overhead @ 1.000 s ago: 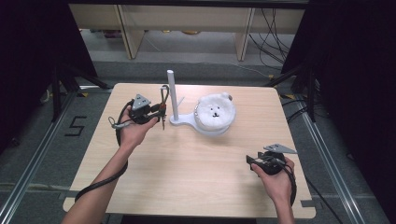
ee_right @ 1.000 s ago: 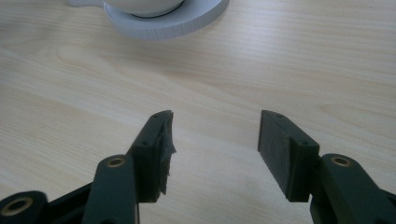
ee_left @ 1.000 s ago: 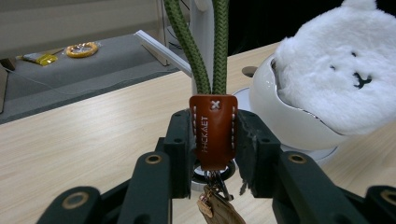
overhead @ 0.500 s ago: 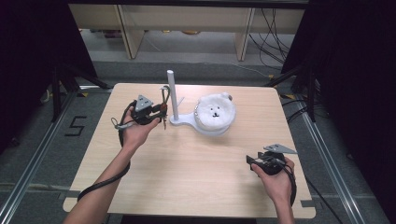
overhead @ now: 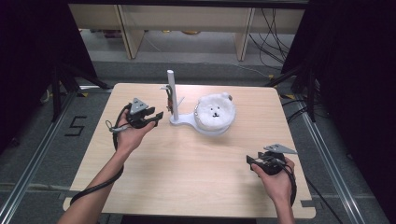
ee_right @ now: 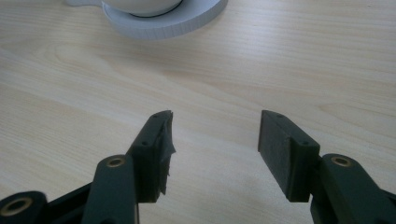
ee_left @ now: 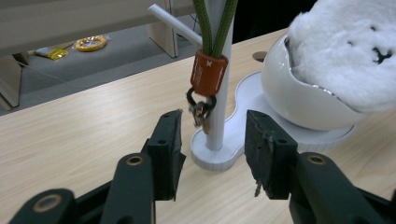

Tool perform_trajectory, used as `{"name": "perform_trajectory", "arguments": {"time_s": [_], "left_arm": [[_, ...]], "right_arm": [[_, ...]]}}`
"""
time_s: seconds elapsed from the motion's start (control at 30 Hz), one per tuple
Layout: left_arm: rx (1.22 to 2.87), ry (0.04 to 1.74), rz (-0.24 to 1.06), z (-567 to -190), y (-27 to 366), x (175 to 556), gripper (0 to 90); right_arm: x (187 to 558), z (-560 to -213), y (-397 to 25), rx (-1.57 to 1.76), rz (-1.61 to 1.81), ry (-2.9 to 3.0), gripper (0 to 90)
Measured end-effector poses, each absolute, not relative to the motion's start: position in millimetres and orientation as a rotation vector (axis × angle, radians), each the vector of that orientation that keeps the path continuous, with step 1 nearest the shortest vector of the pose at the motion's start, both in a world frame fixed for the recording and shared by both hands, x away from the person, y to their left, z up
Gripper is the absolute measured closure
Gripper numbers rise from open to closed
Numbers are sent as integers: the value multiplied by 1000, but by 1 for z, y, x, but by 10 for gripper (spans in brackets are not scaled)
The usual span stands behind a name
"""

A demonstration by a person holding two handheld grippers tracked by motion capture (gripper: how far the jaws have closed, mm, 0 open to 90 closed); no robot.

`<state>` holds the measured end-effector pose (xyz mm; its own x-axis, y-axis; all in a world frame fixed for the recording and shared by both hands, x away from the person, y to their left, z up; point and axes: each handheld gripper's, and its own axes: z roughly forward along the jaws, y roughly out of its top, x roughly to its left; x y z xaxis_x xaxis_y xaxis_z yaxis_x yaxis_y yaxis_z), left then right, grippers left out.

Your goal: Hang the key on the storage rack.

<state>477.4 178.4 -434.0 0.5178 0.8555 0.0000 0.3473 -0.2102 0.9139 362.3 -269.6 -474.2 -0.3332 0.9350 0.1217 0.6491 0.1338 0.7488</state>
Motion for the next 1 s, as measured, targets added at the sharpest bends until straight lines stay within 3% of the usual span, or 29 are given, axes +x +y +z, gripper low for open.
{"name": "perform_trajectory", "arguments": {"time_s": [0.33,1.0], "left_arm": [[1770,1053,659,-433,208,453,472],[1737,1065,683,-448,241,390,445]], "right_arm": [[362,-474,-268,1532,1049,2047,454],[363,-477,-269,1525,1058,2046,450]]}}
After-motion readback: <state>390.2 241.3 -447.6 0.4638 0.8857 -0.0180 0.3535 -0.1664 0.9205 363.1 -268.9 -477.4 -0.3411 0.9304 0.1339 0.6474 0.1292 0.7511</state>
